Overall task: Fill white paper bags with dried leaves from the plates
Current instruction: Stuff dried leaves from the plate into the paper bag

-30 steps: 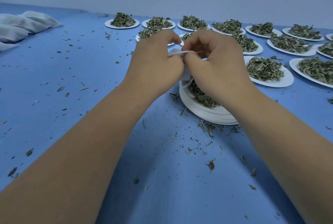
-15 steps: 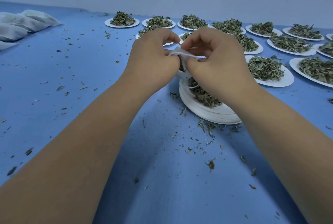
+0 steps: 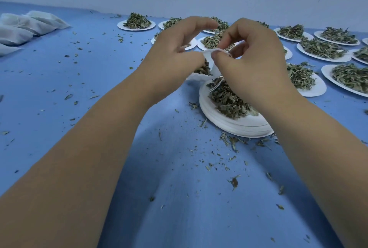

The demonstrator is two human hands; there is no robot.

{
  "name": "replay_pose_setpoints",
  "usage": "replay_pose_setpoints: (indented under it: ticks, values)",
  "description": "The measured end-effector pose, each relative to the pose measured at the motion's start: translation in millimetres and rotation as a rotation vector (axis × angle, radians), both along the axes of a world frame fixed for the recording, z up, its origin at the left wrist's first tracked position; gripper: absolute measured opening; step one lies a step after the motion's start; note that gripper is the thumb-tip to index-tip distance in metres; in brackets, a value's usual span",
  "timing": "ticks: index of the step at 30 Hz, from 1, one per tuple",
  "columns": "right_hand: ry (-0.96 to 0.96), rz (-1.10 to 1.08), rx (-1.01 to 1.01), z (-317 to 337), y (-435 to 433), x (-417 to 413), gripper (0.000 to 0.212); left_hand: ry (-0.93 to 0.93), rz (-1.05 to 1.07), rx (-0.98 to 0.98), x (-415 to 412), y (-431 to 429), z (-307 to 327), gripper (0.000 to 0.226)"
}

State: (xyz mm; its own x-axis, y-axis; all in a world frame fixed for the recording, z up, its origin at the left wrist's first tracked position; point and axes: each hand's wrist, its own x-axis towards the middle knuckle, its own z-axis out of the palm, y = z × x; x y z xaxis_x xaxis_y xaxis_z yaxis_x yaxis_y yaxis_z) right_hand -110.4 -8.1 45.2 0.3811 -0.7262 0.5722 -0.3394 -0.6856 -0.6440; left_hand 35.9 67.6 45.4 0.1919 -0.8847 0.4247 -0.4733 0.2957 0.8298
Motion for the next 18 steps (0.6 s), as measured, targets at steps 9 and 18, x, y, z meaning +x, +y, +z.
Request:
replay_pose_setpoints:
  ticks: [9,18]
  values:
    - [-0.547,0.37,0.754,9.1,2.9,2.9,0.025,-0.161,-0.006,0.116,11.3,-6.7,-19.9,0.11]
    - [-0.679,0.55,0.925,9.7,-2.4,0.1,0.01,0.027,0.22,0.056,14.6,-5.7,-14.9,0.049]
